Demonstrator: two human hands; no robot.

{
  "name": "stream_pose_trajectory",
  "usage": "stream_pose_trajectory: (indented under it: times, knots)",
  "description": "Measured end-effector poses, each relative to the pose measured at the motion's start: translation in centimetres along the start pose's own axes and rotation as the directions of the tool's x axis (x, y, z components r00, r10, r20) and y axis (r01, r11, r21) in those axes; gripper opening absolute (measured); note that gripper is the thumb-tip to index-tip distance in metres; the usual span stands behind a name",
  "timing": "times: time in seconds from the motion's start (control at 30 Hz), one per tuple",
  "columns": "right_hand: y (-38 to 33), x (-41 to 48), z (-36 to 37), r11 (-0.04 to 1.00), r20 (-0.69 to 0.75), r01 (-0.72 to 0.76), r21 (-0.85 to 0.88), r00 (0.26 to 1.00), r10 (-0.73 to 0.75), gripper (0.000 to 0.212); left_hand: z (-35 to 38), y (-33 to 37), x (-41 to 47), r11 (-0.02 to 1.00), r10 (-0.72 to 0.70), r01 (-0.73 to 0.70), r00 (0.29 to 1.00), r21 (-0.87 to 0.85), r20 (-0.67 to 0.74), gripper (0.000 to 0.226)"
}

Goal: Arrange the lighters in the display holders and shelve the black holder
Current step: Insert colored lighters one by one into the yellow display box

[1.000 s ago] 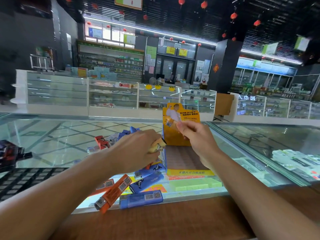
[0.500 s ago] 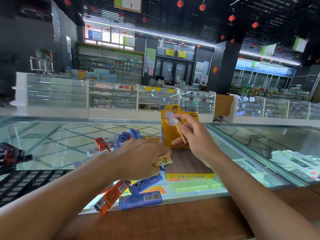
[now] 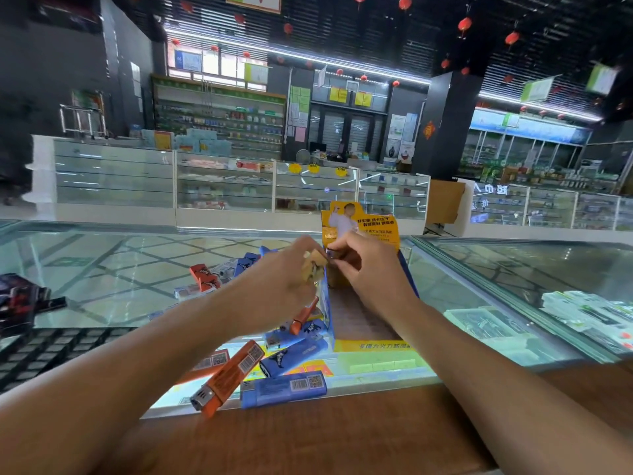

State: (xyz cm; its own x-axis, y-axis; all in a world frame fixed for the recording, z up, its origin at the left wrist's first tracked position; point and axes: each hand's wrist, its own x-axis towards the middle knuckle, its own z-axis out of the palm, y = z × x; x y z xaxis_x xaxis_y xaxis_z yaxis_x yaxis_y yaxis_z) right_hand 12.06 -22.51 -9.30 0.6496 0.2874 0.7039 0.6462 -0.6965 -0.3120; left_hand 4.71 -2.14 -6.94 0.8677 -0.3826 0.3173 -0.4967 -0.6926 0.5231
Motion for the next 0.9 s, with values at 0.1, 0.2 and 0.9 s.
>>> stream_pose_trajectory:
  times: [0.1,0.2,0.9]
  knots:
    - [0.1,0.2,0.1,0.997,-0.026,0.016,-0.069,1.000,-0.017,0.021,-0.5,-0.7,0.8,0.920,-0.176,0.150,0.984,-0.362,-0.040,0.033]
    - [-0.3,-0.2,-0.3,0.988,-0.026,0.032,-0.153,0.999,-0.036,0.027,-0.7,-1.3,1.3,0.815,-0.233,0.172,0.972,-0.553,-0.041,0.024]
    - [-5.8,-2.6,-1.7,0.927,0.108,-0.017,0.374,0.994,-0.025,0.041,-1.3,-1.0,0.8,0.600,-0.416,0.192,0.904,-0.776,-0.098,0.023]
